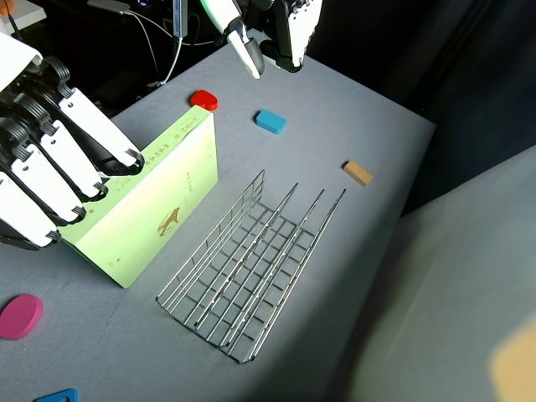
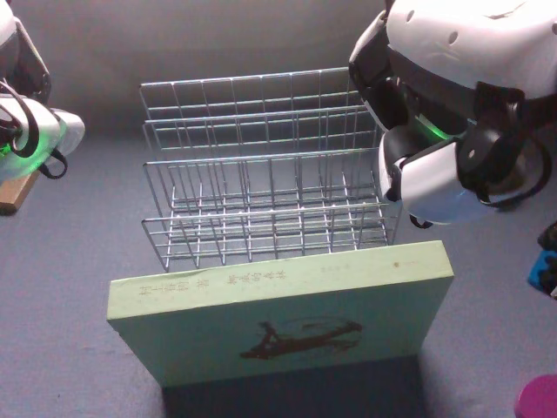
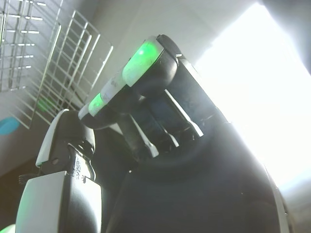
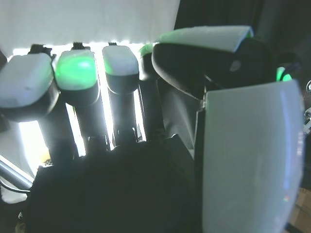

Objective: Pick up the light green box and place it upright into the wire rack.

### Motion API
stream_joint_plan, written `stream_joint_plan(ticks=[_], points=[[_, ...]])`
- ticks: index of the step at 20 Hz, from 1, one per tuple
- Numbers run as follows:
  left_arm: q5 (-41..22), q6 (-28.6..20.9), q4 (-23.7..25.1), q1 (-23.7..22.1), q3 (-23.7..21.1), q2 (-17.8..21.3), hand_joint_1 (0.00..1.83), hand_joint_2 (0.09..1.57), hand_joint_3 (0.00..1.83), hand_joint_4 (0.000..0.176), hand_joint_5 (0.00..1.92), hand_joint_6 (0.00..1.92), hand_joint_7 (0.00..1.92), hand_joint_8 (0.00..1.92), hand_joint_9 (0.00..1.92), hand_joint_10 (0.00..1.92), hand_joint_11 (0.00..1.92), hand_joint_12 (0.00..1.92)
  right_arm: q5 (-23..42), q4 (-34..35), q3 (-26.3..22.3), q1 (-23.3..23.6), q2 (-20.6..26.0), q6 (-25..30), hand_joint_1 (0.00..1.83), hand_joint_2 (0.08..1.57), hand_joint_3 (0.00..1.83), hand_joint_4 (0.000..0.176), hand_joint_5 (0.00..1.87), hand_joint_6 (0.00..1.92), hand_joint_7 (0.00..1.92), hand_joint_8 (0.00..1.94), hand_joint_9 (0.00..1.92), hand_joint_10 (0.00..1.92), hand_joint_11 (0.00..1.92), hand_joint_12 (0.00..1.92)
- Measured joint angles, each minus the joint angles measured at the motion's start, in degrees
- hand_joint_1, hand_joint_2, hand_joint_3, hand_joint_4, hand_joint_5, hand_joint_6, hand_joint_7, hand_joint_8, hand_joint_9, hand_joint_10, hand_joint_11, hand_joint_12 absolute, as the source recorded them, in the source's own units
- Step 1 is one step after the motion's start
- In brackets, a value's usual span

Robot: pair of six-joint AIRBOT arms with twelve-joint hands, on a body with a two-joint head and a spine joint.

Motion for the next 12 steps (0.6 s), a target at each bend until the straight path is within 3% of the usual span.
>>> stream_joint_plan(ticks=[1,3,4,9,12], points=[[0.13,0.0,0.02,0.0,0.0,0.0,0.0,1.29,0.25,0.0,0.02,0.08,0.03,0.06,0.0,0.07,0.0,0.52,-0.07,0.02,0.0,0.0,0.0,0.0,0.17,1.13,0.27,0.0,0.13,0.24,0.18,0.09,0.11,0.26,0.0,0.66],[0.63,0.02,-0.52,0.0,-0.04,0.0,0.0,1.38,0.05,0.0,0.02,0.02,0.04,0.0,0.01,0.0,0.0,0.48,-0.28,0.17,0.0,0.0,0.0,-0.02,0.14,1.24,0.03,0.0,0.2,0.05,0.21,0.0,0.19,0.07,0.0,0.61],[0.55,0.0,-0.74,0.0,-0.04,0.0,0.0,1.38,0.04,0.0,0.02,0.01,0.03,0.0,0.0,0.0,0.0,0.48,-0.28,-0.02,0.0,0.0,0.0,0.15,0.19,1.23,0.01,0.0,0.22,0.04,0.21,0.0,0.2,0.05,0.0,0.61],[0.46,0.72,-0.57,0.11,0.24,-0.24,0.0,1.4,0.02,0.0,0.02,0.0,0.02,0.0,0.0,0.0,0.0,0.39,-0.24,0.83,0.0,0.0,0.0,0.07,0.26,1.22,0.0,0.0,0.22,0.03,0.21,0.0,0.21,0.04,0.0,0.6],[-0.79,1.84,-0.35,0.72,2.08,-0.22,0.0,1.39,0.01,0.0,0.02,0.0,0.02,0.0,0.0,0.0,0.0,0.39,-0.52,8.94,0.0,0.55,-0.59,-3.78,0.27,1.22,0.0,0.0,0.22,0.02,0.21,0.0,0.21,0.03,0.0,0.58]])
